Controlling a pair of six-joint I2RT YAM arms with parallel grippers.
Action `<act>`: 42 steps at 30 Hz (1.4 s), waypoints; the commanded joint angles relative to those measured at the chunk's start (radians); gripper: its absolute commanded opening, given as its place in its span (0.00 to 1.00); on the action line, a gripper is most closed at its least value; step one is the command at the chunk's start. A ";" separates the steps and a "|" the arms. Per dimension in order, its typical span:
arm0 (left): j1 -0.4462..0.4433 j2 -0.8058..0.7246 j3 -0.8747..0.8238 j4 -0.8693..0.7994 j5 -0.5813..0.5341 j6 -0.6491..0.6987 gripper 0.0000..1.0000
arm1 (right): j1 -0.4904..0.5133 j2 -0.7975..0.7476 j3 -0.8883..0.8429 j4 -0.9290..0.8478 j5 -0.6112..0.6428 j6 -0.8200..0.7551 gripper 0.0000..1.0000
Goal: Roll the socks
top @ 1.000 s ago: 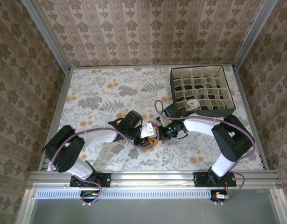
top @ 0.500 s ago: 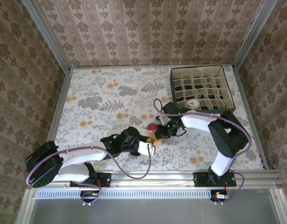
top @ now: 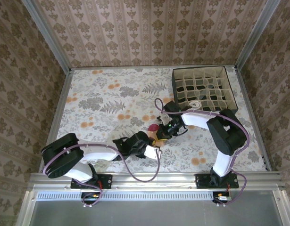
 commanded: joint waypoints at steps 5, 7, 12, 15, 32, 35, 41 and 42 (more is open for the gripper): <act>-0.008 0.114 -0.001 0.075 -0.083 -0.019 0.41 | -0.006 0.132 -0.064 -0.090 0.157 -0.037 0.02; -0.008 0.142 0.003 0.087 -0.085 -0.027 0.32 | -0.006 0.133 -0.064 -0.089 0.152 -0.043 0.03; -0.001 0.187 0.012 0.092 -0.068 -0.075 0.04 | -0.010 0.083 -0.075 -0.077 0.112 -0.048 0.07; 0.006 0.180 0.012 0.063 -0.029 -0.103 0.00 | -0.012 0.017 -0.084 -0.045 0.090 -0.048 0.16; 0.166 0.079 0.126 -0.334 0.468 -0.250 0.00 | -0.040 -0.230 -0.053 -0.092 0.194 -0.016 0.37; 0.196 0.124 0.177 -0.405 0.554 -0.265 0.00 | -0.039 -0.248 -0.084 -0.048 0.178 0.003 0.37; 0.243 0.192 0.229 -0.426 0.693 -0.300 0.00 | -0.039 -0.282 -0.149 0.002 0.150 0.035 0.42; 0.252 0.207 0.240 -0.432 0.714 -0.304 0.00 | -0.038 -0.284 -0.158 0.009 0.147 0.041 0.42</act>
